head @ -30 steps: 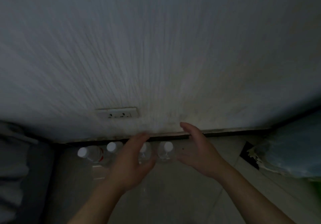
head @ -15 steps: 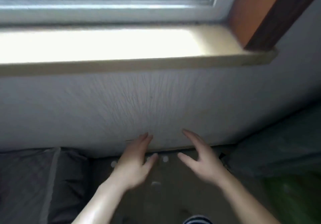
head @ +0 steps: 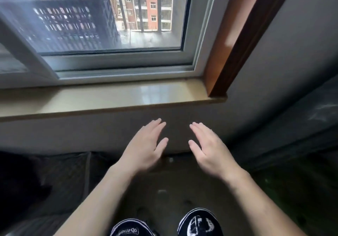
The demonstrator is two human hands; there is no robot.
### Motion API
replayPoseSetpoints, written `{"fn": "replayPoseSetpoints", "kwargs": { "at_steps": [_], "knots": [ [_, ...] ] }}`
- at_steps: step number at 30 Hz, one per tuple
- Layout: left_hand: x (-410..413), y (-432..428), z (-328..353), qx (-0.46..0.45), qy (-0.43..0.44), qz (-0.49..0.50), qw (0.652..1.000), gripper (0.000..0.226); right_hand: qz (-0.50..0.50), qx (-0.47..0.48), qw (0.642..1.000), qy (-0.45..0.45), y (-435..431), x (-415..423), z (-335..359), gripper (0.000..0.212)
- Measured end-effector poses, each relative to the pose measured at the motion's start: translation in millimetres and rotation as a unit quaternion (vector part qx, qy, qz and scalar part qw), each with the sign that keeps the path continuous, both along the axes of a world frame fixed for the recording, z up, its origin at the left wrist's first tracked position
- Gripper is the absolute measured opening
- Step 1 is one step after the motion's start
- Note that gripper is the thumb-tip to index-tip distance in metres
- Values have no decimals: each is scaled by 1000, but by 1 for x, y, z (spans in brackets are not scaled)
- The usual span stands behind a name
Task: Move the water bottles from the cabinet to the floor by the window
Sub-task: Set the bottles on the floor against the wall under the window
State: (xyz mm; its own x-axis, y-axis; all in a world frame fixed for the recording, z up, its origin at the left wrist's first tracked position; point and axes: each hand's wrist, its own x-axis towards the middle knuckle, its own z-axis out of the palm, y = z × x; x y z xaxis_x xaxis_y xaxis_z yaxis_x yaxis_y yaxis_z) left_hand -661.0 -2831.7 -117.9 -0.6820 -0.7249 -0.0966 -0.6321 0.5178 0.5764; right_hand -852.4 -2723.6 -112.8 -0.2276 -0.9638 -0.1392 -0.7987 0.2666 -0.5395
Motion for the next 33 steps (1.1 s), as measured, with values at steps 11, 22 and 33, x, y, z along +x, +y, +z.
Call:
{"fn": "replayPoseSetpoints", "kwargs": {
  "at_steps": [11, 22, 33],
  "knots": [
    [-15, 12, 104, -75, 0, 30, 997, 55, -30, -8, 999, 22, 13, -15, 90, 58],
    [-48, 38, 128, -110, -44, 52, 992, 59, -13, -14, 997, 75, 28, -41, 130, 54],
    [-53, 46, 137, -124, -18, 21, 992, 53, -81, -13, 991, 104, 55, -49, 146, 53]
  ]
}}
